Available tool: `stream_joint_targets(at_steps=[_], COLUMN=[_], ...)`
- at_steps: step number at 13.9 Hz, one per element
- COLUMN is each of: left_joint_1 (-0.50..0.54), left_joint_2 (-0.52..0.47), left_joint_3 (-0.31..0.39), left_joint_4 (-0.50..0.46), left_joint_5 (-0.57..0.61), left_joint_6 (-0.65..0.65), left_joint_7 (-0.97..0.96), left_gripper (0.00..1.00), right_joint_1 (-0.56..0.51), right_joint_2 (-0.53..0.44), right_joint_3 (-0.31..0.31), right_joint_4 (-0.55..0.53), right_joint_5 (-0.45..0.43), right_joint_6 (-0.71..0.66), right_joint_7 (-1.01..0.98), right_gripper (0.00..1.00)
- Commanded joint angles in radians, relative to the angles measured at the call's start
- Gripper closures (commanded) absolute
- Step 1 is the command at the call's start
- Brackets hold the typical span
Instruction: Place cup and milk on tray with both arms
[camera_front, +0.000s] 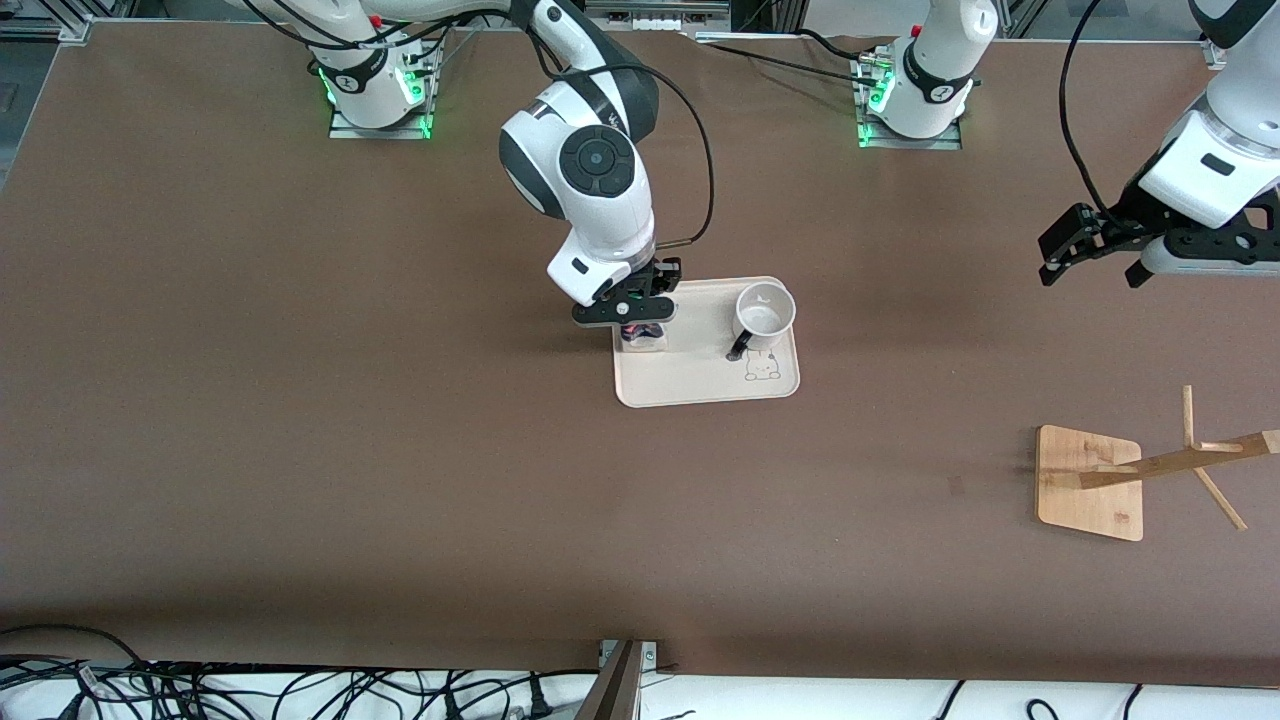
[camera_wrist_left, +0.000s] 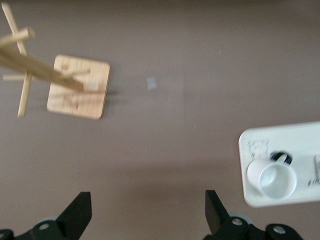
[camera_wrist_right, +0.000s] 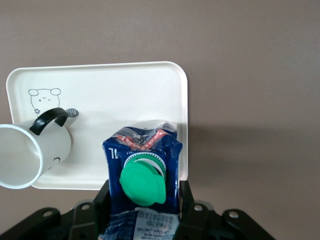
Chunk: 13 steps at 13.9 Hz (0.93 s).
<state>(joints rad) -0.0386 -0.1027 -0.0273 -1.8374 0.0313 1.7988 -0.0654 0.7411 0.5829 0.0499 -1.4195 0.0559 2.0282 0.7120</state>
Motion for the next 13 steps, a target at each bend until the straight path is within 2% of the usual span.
stream_joint_targets(at_steps=[1, 3, 4, 9, 10, 11, 12, 13], left_joint_1=[-0.007, -0.015, -0.018, -0.018, -0.018, -0.017, -0.014, -0.006], left_joint_2=[0.098, 0.155, 0.158, 0.159, 0.159, 0.153, 0.146, 0.143], left_joint_3=[-0.005, -0.008, -0.008, -0.019, -0.020, -0.022, -0.022, -0.022], left_joint_4=[0.159, 0.269, 0.291, 0.297, 0.297, 0.296, 0.282, 0.276], left_joint_5=[0.093, 0.093, 0.087, 0.079, 0.078, 0.037, 0.007, 0.006], left_joint_6=[-0.204, -0.278, -0.279, -0.269, -0.268, -0.244, -0.211, -0.205], left_joint_7=[0.018, 0.012, 0.012, 0.009, 0.001, -0.002, -0.002, -0.002], left_gripper=[0.00, 0.00, 0.00, 0.00, 0.00, 0.00, 0.00, 0.00], right_joint_1=[0.009, 0.010, 0.011, 0.024, 0.024, 0.024, 0.024, 0.018], right_joint_2=[0.015, 0.021, 0.023, 0.048, 0.048, 0.046, 0.043, 0.037], right_joint_3=[-0.002, -0.002, -0.002, -0.005, -0.005, -0.005, -0.007, -0.008], right_joint_4=[0.045, 0.050, 0.050, 0.051, 0.051, 0.051, 0.053, 0.054], right_joint_5=[-0.015, -0.018, -0.018, -0.037, -0.039, -0.039, -0.039, -0.036], right_joint_6=[-0.005, -0.005, -0.005, -0.003, -0.003, -0.005, -0.005, -0.006], right_joint_7=[0.023, 0.026, 0.026, 0.041, 0.041, 0.041, 0.038, 0.034], right_gripper=[0.43, 0.43, 0.43, 0.42, 0.37, 0.15, 0.00, 0.00])
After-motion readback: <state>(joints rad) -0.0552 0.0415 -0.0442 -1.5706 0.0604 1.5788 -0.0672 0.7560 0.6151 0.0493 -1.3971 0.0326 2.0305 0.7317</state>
